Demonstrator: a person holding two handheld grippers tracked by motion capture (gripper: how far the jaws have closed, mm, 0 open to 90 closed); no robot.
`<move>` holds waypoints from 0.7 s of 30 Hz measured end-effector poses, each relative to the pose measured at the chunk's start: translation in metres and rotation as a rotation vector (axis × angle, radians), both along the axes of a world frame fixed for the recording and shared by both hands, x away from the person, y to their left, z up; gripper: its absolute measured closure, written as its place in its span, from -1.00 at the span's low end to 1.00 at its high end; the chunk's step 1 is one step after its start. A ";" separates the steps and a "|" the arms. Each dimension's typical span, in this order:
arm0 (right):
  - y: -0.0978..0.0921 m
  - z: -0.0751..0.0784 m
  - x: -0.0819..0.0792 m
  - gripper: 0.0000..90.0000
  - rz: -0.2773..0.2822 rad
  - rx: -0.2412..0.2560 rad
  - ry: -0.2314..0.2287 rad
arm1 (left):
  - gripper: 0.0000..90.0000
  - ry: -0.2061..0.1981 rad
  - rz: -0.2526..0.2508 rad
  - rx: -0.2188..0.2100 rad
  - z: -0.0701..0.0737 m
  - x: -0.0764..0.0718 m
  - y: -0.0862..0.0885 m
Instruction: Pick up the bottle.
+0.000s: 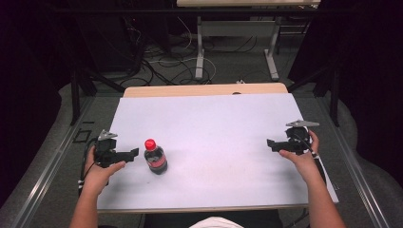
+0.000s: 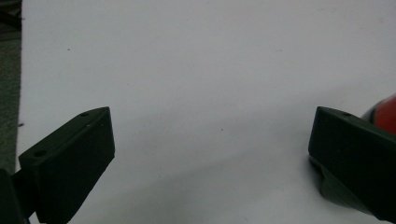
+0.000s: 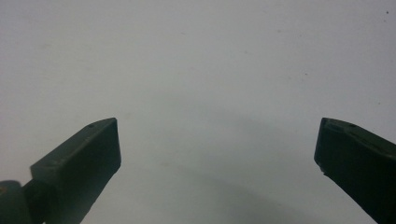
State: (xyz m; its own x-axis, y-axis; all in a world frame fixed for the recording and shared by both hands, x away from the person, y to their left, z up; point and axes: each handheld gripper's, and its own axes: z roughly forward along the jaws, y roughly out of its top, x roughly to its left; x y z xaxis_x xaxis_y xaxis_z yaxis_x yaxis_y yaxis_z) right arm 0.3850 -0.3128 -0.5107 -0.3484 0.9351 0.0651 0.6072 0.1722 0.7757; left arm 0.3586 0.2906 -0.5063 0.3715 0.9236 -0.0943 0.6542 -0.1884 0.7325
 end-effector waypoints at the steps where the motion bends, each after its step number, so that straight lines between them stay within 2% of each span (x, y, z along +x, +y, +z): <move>1: 0.001 0.003 -0.003 -0.99 0.007 0.001 -0.012 | -0.99 0.000 0.000 0.000 0.000 0.000 0.000; 4: 0.004 0.010 -0.011 -1.00 0.015 -0.014 -0.029 | -0.99 -0.018 -0.007 -0.020 0.011 -0.007 0.002; 8: 0.009 0.014 -0.015 -0.99 0.030 -0.028 -0.032 | -0.98 -0.036 -0.020 -0.035 0.022 -0.018 0.000; 12: 0.013 0.013 -0.015 -0.99 0.051 -0.029 -0.030 | -0.98 -0.043 -0.071 -0.030 0.033 -0.026 -0.004; 13: 0.014 0.013 -0.014 -0.99 0.053 -0.033 -0.028 | -0.98 -0.049 -0.071 -0.049 0.035 -0.028 -0.007; 14: 0.017 0.012 -0.013 -0.99 0.060 -0.018 -0.026 | -0.98 -0.057 -0.085 -0.043 0.039 -0.030 -0.007; 16: 0.018 0.012 -0.013 -0.99 0.063 -0.013 -0.027 | -0.98 -0.059 -0.103 -0.031 0.046 -0.034 -0.009; 17: 0.019 0.012 -0.013 -0.99 0.063 -0.021 -0.030 | -0.98 -0.074 -0.107 -0.025 0.049 -0.036 -0.010; 18: 0.021 0.012 -0.012 -0.99 0.063 -0.016 -0.028 | -0.98 -0.089 -0.110 -0.037 0.051 -0.038 -0.012; 21: 0.022 0.012 -0.011 -0.98 0.066 -0.019 -0.030 | -0.98 -0.090 -0.148 -0.064 0.059 -0.043 -0.017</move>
